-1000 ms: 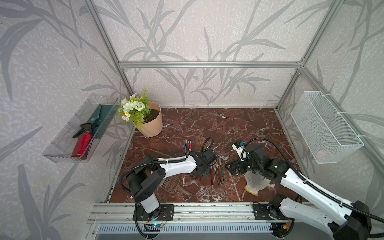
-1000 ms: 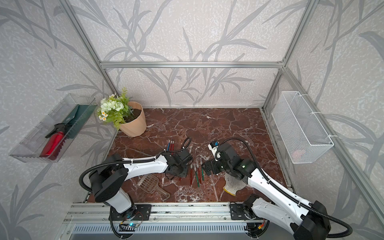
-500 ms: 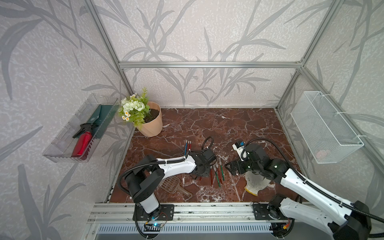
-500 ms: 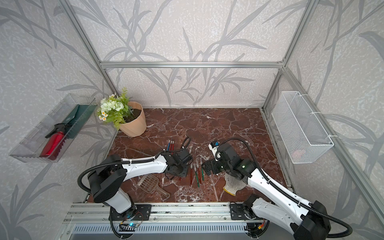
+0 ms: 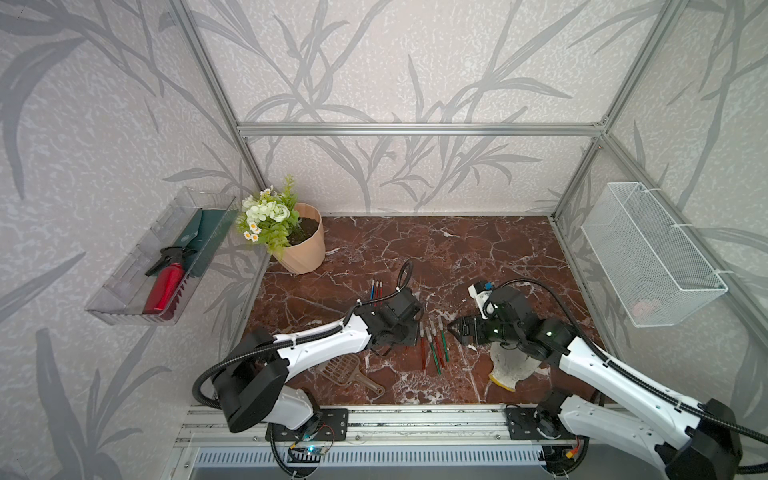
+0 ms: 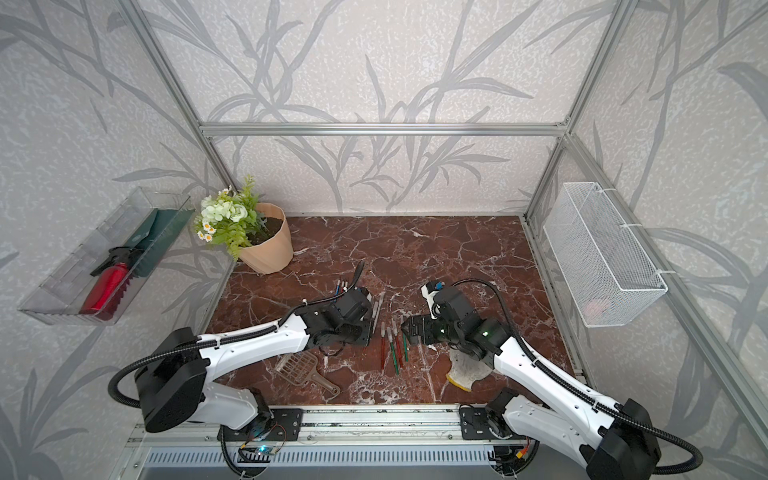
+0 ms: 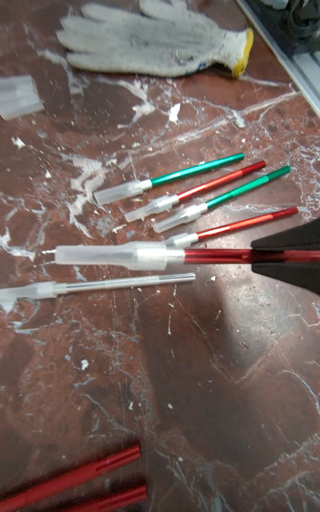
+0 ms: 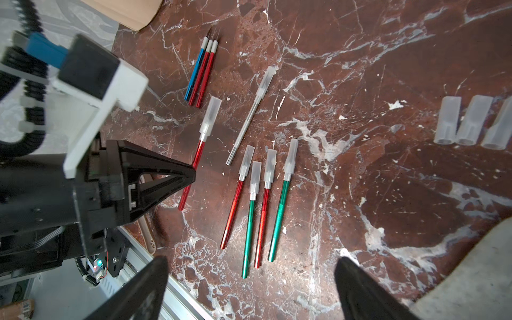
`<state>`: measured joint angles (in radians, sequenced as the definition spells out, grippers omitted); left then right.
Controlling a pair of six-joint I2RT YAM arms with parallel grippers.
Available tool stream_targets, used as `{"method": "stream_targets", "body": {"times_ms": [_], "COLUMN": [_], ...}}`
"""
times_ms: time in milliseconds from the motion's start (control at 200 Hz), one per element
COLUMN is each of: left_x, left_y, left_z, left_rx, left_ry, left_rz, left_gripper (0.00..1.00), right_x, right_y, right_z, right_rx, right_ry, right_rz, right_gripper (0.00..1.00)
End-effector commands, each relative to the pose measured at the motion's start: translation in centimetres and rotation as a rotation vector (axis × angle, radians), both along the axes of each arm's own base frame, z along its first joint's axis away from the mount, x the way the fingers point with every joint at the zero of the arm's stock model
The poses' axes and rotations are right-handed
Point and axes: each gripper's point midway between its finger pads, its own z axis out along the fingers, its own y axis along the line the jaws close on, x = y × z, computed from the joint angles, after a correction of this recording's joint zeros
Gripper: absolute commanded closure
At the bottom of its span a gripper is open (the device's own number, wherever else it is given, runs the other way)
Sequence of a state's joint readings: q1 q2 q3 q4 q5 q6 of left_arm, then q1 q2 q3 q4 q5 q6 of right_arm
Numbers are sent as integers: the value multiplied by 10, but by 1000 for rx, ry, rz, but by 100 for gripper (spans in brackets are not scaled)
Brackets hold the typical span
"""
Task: Remove protective caps from carving knives
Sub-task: Pick up the carving knife from the center of the board, then remove the protective sleeve from the carving knife.
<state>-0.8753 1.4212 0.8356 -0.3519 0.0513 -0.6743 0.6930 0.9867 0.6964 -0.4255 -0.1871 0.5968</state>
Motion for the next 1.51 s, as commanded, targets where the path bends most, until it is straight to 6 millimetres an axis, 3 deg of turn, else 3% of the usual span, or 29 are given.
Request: {"method": "stream_targets", "body": {"times_ms": [0,205,445,1501], "left_x": [2,-5,-9,-9], "left_y": [-14,-36,-50,-51], "left_z": [12,20,17,15], "left_rx": [-126,-298,-355,-373], "left_ry": [-29,-47,-15,-18], "left_rz": [-18,-95,-133,-132], "left_gripper": [94,94,94,94], "right_x": [8,18,25,79], "right_y": [9,25,45,54], "right_z": [6,16,13,-2], "right_rx": [77,175,215,244], "right_ry": [53,80,120,130], "right_rz": [-60,-70,-31,-128], "right_gripper": [16,40,56,72]}}
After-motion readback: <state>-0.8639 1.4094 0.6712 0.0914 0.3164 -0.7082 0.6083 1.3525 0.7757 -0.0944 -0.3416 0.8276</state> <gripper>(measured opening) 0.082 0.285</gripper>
